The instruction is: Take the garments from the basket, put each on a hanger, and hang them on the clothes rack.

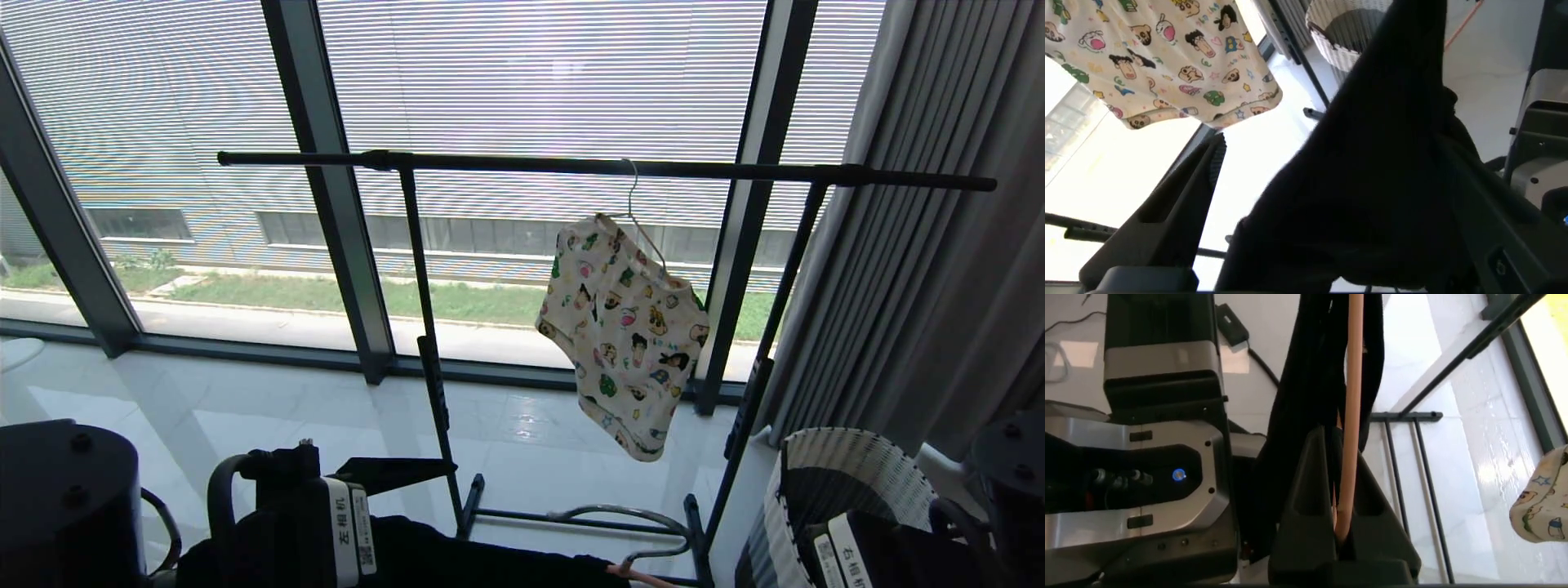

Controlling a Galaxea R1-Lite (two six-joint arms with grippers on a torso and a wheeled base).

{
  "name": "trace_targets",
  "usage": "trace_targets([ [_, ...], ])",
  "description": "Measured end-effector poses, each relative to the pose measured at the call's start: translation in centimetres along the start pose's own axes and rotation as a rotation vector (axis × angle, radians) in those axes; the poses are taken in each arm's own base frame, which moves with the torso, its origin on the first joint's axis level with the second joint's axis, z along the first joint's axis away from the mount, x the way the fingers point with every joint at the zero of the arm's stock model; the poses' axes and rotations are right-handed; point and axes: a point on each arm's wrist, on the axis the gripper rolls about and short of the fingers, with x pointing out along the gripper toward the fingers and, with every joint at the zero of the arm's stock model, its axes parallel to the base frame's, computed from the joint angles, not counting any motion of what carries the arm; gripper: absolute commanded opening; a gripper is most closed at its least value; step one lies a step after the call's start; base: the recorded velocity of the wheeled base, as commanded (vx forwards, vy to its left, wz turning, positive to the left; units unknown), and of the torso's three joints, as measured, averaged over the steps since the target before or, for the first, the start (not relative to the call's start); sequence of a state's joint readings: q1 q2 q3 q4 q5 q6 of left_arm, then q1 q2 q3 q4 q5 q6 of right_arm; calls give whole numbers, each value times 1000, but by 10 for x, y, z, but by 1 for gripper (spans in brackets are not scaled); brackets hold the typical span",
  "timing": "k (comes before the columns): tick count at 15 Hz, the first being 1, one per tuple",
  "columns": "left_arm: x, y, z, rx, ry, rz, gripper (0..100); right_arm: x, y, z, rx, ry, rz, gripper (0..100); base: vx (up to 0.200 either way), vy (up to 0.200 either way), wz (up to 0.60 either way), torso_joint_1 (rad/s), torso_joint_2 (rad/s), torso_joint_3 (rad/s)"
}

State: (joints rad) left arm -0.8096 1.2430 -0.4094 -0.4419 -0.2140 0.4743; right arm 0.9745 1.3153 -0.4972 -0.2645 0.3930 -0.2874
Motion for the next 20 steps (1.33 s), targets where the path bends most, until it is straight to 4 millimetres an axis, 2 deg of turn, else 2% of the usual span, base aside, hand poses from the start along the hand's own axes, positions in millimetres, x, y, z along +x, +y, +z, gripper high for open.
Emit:
trace_targets([
  [3, 12, -1, -2, 25, -22, -50, 100, 3, 10, 1, -26, 0, 48, 0, 0, 0, 0, 0, 0, 0],
  [5, 15, -6, -11, 43, 13, -80, 100, 4, 12, 1, -32, 2, 59, 0, 0, 0, 0, 0, 0, 0],
  [8, 17, -7, -14, 40, 27, -89, 100, 5, 17, 3, -46, -2, 78, 0, 0, 0, 0, 0, 0, 0],
  [9, 17, -7, -14, 41, 27, -93, 0, 5, 18, 3, -51, -3, 84, 0, 0, 0, 0, 0, 0, 0],
  [18, 18, -10, -15, 50, 29, -108, 0, 6, 21, 5, -62, -3, 74, 0, 0, 0, 0, 0, 0, 0],
  [19, 18, -10, -15, 49, 30, -107, 0, 6, 21, 4, -63, 1, 61, 100, 0, 0, 0, 0, 0, 0],
  [20, 18, -10, -15, 48, 31, -106, 0, 6, 20, 4, -64, 12, 27, 100, 0, 0, 0, 0, 0, 0],
])
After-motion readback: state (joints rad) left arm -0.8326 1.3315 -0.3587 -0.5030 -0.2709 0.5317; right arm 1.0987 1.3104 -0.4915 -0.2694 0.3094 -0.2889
